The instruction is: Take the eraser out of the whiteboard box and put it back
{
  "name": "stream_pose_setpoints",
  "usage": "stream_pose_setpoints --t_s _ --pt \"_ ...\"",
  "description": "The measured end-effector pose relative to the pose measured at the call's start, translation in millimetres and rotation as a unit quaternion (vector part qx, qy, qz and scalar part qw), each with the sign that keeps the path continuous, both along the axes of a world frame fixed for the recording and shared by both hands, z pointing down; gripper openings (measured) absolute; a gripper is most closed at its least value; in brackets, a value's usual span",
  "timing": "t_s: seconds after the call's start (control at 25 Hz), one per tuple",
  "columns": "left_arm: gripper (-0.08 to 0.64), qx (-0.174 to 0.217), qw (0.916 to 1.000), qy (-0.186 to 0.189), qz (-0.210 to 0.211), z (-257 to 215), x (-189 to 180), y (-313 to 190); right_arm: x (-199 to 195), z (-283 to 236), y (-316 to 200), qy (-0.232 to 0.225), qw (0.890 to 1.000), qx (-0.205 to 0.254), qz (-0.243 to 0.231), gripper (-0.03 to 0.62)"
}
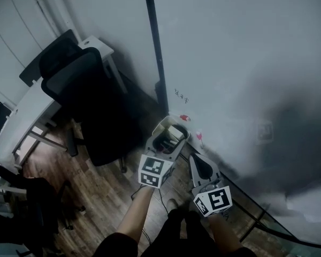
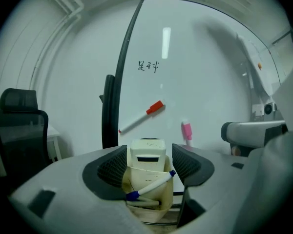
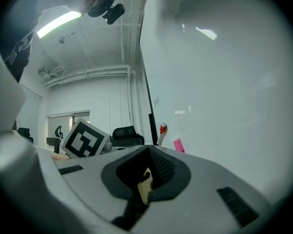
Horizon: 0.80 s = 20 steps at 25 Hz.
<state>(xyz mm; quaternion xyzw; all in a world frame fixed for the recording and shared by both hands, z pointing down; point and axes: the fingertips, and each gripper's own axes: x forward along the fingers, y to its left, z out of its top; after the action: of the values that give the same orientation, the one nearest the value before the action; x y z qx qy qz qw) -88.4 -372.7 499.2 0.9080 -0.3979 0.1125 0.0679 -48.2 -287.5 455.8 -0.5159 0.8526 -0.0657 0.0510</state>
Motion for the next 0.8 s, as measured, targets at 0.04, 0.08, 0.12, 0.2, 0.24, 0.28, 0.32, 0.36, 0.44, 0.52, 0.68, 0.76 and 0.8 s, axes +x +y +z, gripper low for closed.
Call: stream_pose_setpoints --t_s 0.04,0.08,0.12,0.2,0.24,0.28,0.32,0.36,0.44,0.52,0.68,0.76,0.8 --pt "0.261 -0.003 1.0000 -0.002 0.006 1.5 2.4 -1.5 0.0 0.9 -0.1 0.000 1.000 -0.001 0.000 0.002" --pt "0.264 -0.005 0.9999 -0.004 0.010 2.4 4.2 -3.0 -0.2 1.4 -0.2 0.000 1.000 -0.002 0.001 0.002" --pt "0.265 -0.007 0.9999 -0.005 0.013 3.0 5.3 -4.5 -0.5 1.8 -0.3 0.000 1.000 -0.003 0.001 0.002" --pt "0.267 -0.011 0.9998 -0.004 0.016 4.1 6.2 -7.5 -0.4 2.8 -0.4 0.000 1.000 -0.004 0.002 0.002" --pt "0.267 -0.013 0.9998 -0.002 0.017 4.6 6.4 -8.7 0.1 3.4 -0.4 0.000 1.000 -0.005 0.002 0.002" --pt "0.265 -0.015 0.9997 0.001 0.017 4.7 6.5 -9.8 0.7 4.0 -0.3 0.000 1.000 -0.005 0.003 0.002" --pt "0.265 -0.016 0.9997 0.004 0.016 4.7 6.2 -10.7 1.3 4.4 -0.2 0.001 1.000 -0.005 0.004 0.002" --pt "0.265 -0.016 0.9997 0.008 0.013 4.5 5.6 -11.5 1.9 4.9 -0.1 0.001 1.000 -0.006 0.004 0.002" --pt "0.263 -0.016 0.9997 0.013 0.009 4.4 4.8 -12.1 2.9 6.1 0.2 0.001 1.000 -0.007 0.005 0.002" --pt "0.249 -0.014 0.9998 0.014 0.009 4.9 5.8 -11.7 4.1 7.2 0.8 0.001 1.000 -0.009 0.007 0.002" --pt "0.245 -0.014 0.9997 0.015 0.009 5.7 6.8 -11.2 6.1 7.2 2.0 0.001 1.000 -0.008 0.006 0.003" --pt "0.244 -0.015 0.9997 0.015 0.010 5.6 6.2 -11.1 7.0 5.6 2.3 0.001 1.000 -0.007 0.006 0.002" --pt "0.244 -0.015 0.9997 0.015 0.010 5.5 5.7 -10.9 7.3 4.7 2.6 0.001 1.000 -0.006 0.006 0.002"
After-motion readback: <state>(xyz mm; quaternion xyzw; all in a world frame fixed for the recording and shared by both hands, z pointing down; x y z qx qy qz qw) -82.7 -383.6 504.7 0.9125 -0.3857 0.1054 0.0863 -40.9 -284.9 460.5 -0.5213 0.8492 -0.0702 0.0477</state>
